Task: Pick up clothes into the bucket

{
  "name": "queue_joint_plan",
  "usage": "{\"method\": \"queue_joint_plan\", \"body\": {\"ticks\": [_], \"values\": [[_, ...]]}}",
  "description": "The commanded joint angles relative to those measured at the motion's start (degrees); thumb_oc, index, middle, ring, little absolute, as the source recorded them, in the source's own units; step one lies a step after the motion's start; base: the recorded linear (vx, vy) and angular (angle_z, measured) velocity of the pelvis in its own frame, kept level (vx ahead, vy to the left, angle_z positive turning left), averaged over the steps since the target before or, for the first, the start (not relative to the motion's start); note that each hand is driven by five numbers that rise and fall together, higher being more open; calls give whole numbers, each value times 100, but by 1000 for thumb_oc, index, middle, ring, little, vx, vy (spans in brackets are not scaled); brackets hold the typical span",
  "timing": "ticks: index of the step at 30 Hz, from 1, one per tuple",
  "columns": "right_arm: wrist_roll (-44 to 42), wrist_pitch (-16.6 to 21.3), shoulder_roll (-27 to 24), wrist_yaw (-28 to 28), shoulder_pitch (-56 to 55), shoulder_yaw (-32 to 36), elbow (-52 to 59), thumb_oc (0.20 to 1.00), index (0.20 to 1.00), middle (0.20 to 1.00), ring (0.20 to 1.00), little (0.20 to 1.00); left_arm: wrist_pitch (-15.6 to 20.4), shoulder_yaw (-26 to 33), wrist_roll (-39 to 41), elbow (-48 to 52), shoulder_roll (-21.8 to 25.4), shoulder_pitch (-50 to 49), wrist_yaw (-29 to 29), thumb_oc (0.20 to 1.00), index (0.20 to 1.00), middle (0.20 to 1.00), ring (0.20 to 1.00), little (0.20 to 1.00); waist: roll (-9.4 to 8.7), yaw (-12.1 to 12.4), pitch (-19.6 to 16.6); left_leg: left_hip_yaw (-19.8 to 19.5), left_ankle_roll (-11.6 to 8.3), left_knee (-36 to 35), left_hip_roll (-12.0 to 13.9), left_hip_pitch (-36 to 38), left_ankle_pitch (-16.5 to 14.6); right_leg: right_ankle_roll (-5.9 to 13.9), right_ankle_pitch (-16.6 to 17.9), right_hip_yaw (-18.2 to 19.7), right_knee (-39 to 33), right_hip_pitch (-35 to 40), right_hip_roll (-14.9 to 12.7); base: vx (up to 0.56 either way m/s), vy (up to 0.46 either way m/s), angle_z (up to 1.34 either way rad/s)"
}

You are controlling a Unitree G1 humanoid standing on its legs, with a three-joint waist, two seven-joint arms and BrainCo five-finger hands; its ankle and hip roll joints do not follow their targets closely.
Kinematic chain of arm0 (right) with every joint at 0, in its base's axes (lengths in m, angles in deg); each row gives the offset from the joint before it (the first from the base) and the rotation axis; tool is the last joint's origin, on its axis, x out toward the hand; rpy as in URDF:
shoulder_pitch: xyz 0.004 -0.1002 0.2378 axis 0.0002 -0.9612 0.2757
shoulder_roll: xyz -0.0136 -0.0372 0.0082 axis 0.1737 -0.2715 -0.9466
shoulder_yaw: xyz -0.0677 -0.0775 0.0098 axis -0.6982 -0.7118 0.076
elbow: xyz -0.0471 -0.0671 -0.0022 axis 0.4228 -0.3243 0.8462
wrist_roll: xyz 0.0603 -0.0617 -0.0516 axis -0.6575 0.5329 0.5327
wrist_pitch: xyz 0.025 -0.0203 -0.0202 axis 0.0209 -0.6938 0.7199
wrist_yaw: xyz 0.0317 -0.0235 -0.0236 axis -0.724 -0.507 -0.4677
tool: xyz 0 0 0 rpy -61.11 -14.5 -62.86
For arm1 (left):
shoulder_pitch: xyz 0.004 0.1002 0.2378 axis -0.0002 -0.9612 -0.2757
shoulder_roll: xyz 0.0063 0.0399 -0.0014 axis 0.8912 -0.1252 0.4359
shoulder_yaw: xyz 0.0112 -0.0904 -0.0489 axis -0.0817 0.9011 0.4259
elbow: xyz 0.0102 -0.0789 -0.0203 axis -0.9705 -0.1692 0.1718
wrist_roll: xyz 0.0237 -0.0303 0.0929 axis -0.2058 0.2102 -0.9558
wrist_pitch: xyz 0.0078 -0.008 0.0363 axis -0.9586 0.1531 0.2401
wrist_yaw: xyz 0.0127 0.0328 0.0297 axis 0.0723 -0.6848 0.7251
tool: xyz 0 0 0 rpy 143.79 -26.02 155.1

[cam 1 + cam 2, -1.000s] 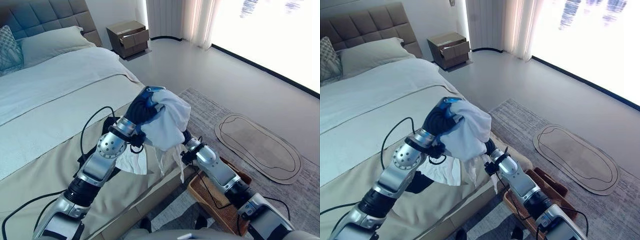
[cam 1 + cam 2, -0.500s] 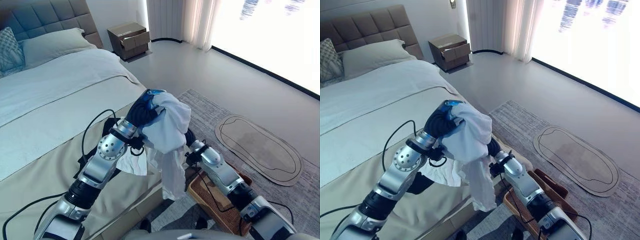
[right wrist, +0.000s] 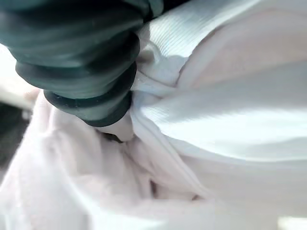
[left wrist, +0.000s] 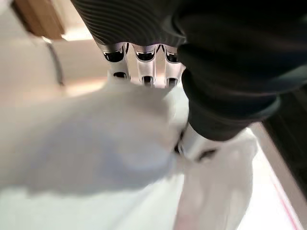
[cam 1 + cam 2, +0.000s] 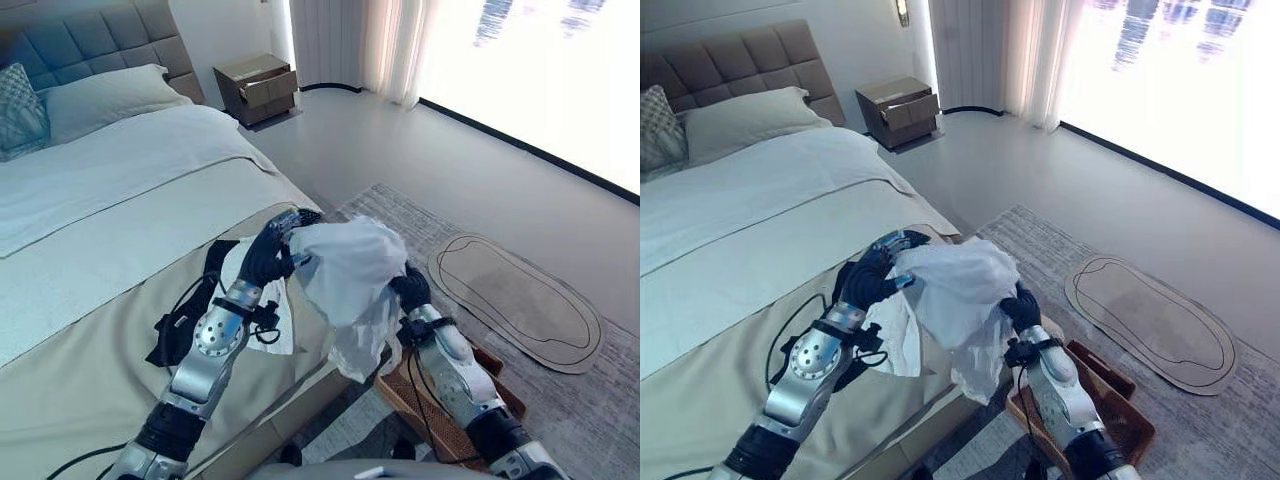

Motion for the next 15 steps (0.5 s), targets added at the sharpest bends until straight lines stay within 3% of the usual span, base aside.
{"method": "queue_joint_plan", "body": {"ticks": [1,7,12,15], "values": [[-552,621,168,-48,299,358,520,200,200,200,200,200,260,-112,-382,-564,286,240,-127,1000,1000,1000,1000,1000,-354,15,-31,34,103,286,-93,-103,-241,382,-136,20,401,130,-414,6,-6,-5],[-1067,733,179,5,165,651,592,200,200,200,200,200,182,-326,-1293,-1521,291,87,-245,1000,1000,1000,1000,1000,-355,-57,-29,78,93,282,-67,-93,-243,388,-142,68,402,96,-386,-4,-6,-5],[-1248,869,180,130,32,1096,647,200,200,200,200,200,188,-133,-1191,-1601,256,-222,-263,1000,1000,1000,1000,1000,-352,-81,-30,111,90,266,-62,-99,-238,389,-128,84,383,61,-370,-5,-6,-5],[-1145,1020,64,311,-214,1737,696,200,200,200,200,200,240,223,-807,-1502,197,-561,-220,1000,1000,1000,1000,1000,-364,-115,-14,112,99,272,-59,-119,-251,386,-140,107,400,43,-365,7,-13,-5]]}}
